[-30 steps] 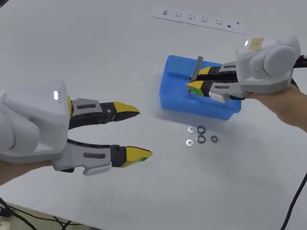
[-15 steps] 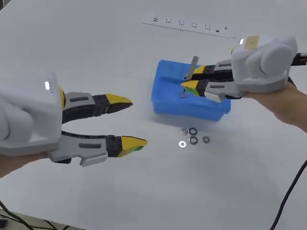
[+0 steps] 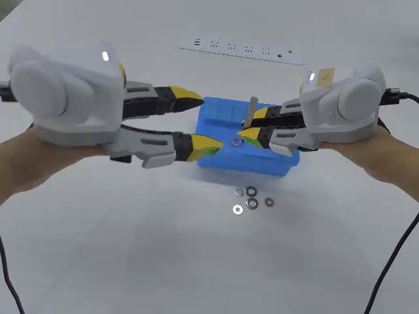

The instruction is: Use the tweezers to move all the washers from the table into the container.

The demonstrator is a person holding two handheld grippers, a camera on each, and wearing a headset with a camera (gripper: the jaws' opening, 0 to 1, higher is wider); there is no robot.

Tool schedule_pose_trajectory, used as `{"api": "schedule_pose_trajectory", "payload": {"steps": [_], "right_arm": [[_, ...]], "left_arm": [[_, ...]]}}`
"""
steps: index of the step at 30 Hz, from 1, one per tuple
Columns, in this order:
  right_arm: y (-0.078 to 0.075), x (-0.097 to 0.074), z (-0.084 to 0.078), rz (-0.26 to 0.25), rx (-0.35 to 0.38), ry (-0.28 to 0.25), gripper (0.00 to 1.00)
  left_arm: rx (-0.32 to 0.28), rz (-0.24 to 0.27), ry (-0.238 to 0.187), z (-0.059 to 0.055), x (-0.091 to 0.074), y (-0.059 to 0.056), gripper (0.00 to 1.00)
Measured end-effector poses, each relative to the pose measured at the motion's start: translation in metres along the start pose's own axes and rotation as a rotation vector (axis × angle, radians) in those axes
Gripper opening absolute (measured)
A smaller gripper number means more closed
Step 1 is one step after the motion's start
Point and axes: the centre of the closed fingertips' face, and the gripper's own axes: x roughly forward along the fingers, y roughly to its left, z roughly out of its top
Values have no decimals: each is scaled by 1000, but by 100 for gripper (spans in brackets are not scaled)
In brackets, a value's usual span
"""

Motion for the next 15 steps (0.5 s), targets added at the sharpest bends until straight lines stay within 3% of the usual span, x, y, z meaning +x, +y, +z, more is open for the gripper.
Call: {"api": "schedule_pose_trajectory", "payload": {"steps": [3,6,11,15], "right_arm": [[1,1,1,5,-5,-2,11],[2,2,2,15,-7,-1,11],[5,2,0,22,-11,5,11],[7,2,-1,30,-18,12,11]], "left_arm": [[-18,-37,-31,9,18,0,45],[-14,-56,-36,9,31,3,39],[-13,-91,-18,0,40,4,28],[-3,-113,-19,0,39,1,22]]}}
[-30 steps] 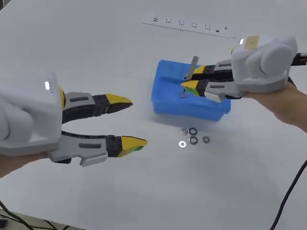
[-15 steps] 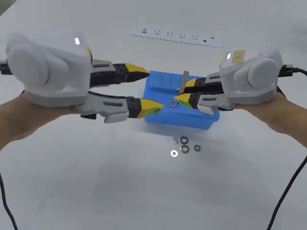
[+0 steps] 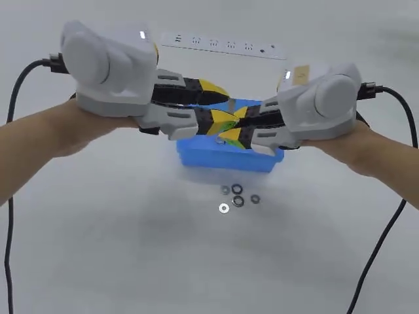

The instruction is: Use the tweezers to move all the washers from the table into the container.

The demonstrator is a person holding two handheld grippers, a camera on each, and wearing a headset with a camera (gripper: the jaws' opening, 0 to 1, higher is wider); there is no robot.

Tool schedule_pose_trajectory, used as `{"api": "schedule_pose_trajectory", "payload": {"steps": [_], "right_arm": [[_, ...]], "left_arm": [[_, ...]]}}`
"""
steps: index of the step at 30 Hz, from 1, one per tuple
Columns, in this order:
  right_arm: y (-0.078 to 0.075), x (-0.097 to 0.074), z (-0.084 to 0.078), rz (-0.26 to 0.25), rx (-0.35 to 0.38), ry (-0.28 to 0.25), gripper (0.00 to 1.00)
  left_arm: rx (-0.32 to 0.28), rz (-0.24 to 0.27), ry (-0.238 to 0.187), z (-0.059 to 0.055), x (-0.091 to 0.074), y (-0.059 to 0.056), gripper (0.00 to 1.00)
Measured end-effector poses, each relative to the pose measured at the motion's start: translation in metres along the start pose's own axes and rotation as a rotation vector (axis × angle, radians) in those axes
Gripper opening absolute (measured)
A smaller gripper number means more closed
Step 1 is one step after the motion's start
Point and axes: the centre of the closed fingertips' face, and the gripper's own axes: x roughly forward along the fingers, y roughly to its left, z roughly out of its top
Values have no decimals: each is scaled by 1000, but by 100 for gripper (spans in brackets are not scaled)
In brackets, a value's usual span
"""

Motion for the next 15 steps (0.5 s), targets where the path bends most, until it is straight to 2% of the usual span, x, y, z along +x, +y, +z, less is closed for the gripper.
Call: {"api": "schedule_pose_trajectory", "payload": {"steps": [3,6,11,15], "right_arm": [[1,0,-1,5,-3,4,11],[2,1,-1,11,-7,7,11],[5,2,0,21,-18,10,11],[6,2,2,25,-25,9,11]], "left_arm": [[29,-3,-8,3,-3,-1,17],[32,-13,-22,8,-6,-2,16],[85,-35,-11,11,-6,-6,8],[88,-66,-8,13,-4,-12,8]]}}
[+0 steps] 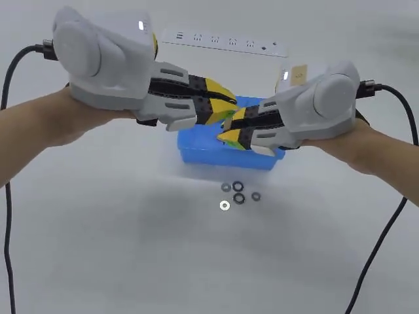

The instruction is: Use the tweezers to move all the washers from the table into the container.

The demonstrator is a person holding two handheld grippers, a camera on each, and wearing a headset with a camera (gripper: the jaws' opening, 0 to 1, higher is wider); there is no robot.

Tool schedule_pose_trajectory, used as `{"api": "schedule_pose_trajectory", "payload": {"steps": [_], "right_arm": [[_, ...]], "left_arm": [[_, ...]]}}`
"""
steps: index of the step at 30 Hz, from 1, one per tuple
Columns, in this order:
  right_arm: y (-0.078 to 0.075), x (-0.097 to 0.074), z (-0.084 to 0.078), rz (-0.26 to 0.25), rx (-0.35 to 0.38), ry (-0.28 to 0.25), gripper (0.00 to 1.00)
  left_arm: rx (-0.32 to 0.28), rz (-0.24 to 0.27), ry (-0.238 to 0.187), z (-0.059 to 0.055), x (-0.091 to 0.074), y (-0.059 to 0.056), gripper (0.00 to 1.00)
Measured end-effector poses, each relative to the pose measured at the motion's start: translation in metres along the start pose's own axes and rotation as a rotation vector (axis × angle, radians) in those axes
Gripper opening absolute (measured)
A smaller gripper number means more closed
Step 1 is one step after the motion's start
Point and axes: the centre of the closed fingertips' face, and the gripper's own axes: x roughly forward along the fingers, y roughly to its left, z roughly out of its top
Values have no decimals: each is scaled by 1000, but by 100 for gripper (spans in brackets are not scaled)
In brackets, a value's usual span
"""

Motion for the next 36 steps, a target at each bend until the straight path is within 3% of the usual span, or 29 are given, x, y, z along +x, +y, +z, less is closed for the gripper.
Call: {"api": "schedule_pose_trajectory", "payload": {"steps": [4,15,22,31,36], "right_arm": [[2,0,-1,10,-17,14,11],[3,-2,-9,7,-27,41,12],[2,-4,-4,1,-36,17,14],[7,-8,-8,-4,-56,25,29],[4,-17,-14,-57,-69,43,33]], "left_arm": [[19,-18,31,-4,2,-3,7],[66,2,98,-14,-3,-2,5],[104,-2,100,-10,-2,-3,4],[96,14,100,-10,-8,1,4],[104,38,98,-7,-12,2,4]]}}
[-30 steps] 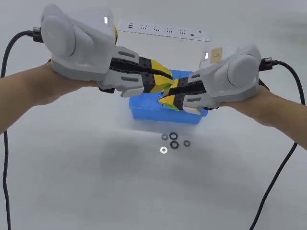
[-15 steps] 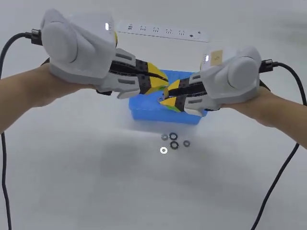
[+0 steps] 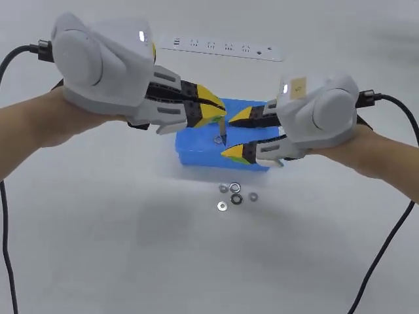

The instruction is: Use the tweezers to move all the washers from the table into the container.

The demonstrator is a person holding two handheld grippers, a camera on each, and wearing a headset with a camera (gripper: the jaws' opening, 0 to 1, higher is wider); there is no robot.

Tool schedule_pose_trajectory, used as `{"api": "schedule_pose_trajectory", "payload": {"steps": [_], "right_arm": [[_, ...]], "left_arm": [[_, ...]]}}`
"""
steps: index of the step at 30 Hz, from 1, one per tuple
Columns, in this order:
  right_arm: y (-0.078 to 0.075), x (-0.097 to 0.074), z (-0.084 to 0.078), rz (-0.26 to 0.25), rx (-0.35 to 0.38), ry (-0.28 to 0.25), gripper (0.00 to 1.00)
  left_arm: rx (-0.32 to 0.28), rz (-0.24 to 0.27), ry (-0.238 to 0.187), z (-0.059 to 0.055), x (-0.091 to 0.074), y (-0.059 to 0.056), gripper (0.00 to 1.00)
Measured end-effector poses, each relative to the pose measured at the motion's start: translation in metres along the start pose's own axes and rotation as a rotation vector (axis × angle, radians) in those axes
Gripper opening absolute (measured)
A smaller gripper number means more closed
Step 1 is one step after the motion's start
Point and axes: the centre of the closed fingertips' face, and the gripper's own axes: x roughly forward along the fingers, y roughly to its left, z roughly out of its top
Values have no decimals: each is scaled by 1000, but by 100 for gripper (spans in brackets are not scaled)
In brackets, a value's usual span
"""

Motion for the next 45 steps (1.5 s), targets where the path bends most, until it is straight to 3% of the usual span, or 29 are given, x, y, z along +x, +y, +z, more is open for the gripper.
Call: {"api": "schedule_pose_trajectory", "payload": {"steps": [5,9,18,24,28,40,45], "right_arm": [[3,-15,6,-66,7,-18,40],[12,-31,7,-111,31,-38,49],[32,-68,-17,-198,94,-20,61],[33,-84,-25,-249,160,-26,67],[40,-89,-20,-243,205,-59,80],[68,-101,-34,-213,189,-4,86],[81,-106,-39,-197,202,8,91]], "left_arm": [[1,23,-5,4,-5,-2,4],[-4,47,19,4,-7,-5,4],[7,60,20,14,-19,-18,4],[18,77,19,24,-26,-25,4],[36,85,8,32,-31,-34,4],[50,130,-11,47,-49,-49,4],[56,122,-18,51,-54,-58,4]]}}
